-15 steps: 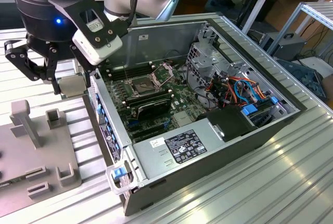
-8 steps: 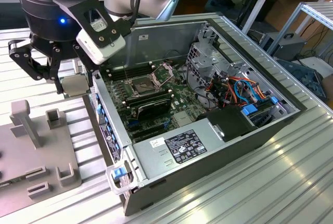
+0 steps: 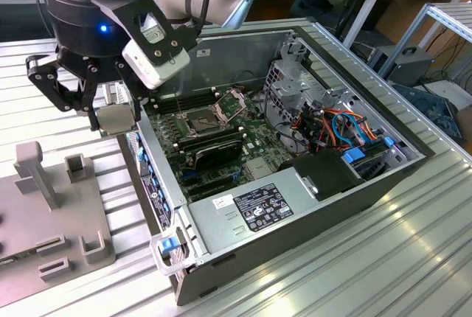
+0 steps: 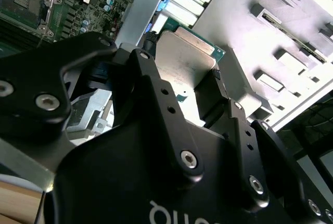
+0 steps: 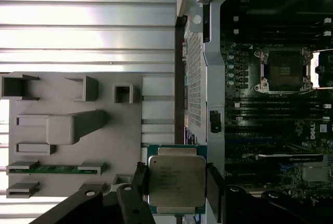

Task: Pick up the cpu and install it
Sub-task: 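Pick up the cpu and move it towards the insertion slot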

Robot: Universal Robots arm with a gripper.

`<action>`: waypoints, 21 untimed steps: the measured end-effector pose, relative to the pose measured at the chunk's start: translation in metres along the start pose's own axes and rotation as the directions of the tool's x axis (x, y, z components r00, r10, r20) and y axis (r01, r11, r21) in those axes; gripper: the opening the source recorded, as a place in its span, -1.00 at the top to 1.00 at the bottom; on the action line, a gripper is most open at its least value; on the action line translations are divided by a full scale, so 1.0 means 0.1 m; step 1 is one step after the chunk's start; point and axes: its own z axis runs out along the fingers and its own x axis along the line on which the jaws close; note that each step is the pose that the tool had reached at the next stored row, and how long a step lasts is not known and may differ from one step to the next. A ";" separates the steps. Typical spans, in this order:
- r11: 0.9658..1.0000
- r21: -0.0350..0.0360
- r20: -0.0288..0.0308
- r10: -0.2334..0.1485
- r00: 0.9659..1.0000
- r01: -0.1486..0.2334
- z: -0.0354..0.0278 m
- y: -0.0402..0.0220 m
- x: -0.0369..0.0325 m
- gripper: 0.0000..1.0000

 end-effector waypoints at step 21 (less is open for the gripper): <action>1.000 0.000 0.000 0.000 1.000 0.000 0.011 0.001 -0.377 -0.09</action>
